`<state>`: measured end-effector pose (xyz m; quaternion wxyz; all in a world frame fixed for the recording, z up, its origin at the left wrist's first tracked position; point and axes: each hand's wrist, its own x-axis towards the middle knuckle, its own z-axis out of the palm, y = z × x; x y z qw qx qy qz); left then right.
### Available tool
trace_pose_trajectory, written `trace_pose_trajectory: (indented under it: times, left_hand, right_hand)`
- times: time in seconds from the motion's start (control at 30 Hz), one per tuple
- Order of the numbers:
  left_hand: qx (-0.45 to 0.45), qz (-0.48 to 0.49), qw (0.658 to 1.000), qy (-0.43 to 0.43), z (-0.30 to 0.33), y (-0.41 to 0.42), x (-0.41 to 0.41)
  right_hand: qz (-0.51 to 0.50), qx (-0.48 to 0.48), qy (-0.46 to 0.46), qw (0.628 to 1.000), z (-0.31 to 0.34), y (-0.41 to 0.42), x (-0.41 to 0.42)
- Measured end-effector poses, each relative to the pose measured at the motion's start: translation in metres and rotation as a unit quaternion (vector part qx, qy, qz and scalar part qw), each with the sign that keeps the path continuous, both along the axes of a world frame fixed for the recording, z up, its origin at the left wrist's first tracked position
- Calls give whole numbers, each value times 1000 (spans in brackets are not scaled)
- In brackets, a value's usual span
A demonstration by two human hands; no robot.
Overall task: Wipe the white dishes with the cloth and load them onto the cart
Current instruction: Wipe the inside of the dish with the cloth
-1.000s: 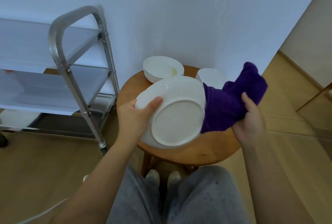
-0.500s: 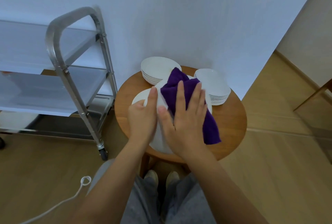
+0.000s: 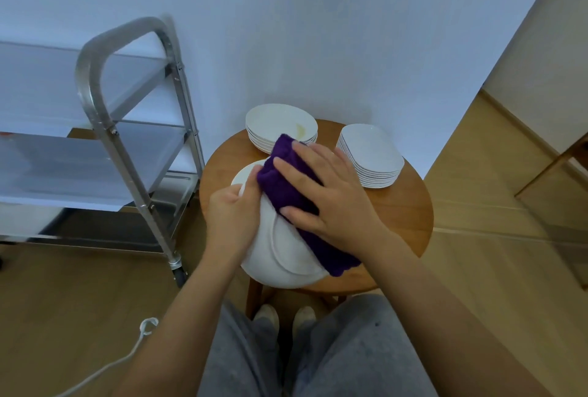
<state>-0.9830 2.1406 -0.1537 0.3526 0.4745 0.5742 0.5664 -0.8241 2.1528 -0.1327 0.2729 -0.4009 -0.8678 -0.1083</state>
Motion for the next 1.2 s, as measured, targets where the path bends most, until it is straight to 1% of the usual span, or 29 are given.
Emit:
trace_pose_trajectory:
  times: [0.07,0.17,0.23,0.27,0.37,0.4,0.43,0.5,0.53,0.57,0.63,0.7,0.8,0.83,0.87,0.9,0.93,0.97,1.0,1.03,1.07,1.1,1.13,1.2]
  left_hand:
    - [10,-5,999,41,5,1,1]
    - [30,11,997,72,11,1,1]
    - [47,17,997,65,12,-1,0]
    - [57,20,997,48,12,-3,0]
    - [90,31,995,-2,14,-10,-1]
    - [103,35,994,-12,14,-12,-1]
    - [111,40,993,-27,15,-13,0]
    - [111,55,989,-77,17,-15,1]
    - [109,63,986,-109,19,-15,2]
    - [109,71,982,-139,21,-15,5]
    - [109,91,971,-190,23,-14,12]
    - [92,113,961,-235,23,-11,22]
    - [57,104,958,-262,23,-14,32]
    - [50,91,959,-263,22,-17,32]
    - [46,61,967,-243,19,-19,28]
    - [42,14,979,-201,18,-22,21]
    - [31,-56,982,-176,18,-24,14]
    - [16,-120,978,-170,19,-23,6]
    - [-13,-170,962,-215,20,-20,-2]
    - [-36,-206,940,-270,22,-17,-9]
    - [-55,-224,915,-332,20,-12,-15]
    - [-67,-235,891,-383,19,-9,-17]
    - [-75,-241,872,-420,18,-8,-16]
    - [-73,-250,848,-461,13,-8,-11]
  right_hand:
    - [-11,-2,56,998,-1,5,2]
    - [-28,16,127,991,-4,11,1]
    - [-41,-24,217,975,-3,12,-1]
    - [-50,-59,276,958,-2,13,-2]
    - [-75,-118,423,896,4,17,1]
    - [-78,-141,469,868,6,18,5]
    - [-73,-181,521,831,6,19,9]
    - [-33,-272,622,733,1,14,17]
    - [-16,-289,658,695,-4,10,19]
    - [-5,-291,688,665,-9,6,18]
    - [-1,-281,734,618,-20,-1,9]
    - [-18,-270,771,577,-29,-5,-4]
    - [-58,-270,794,541,-38,-10,-20]
    - [-63,-274,797,535,-38,-11,-19]
    - [-62,-281,797,531,-34,-11,-14]
    - [-59,-291,795,528,-29,-11,-7]
    - [-55,-302,788,534,-22,-10,4]
    - [-51,-311,773,550,-14,-9,15]
    - [-48,-317,748,581,-6,-8,26]
    - [-46,-323,714,620,1,-7,33]
    - [-45,-328,674,660,6,-6,36]
    - [-48,-336,638,692,9,-5,37]
    - [-56,-343,613,709,10,-5,35]
    - [-77,-331,599,725,11,-5,34]
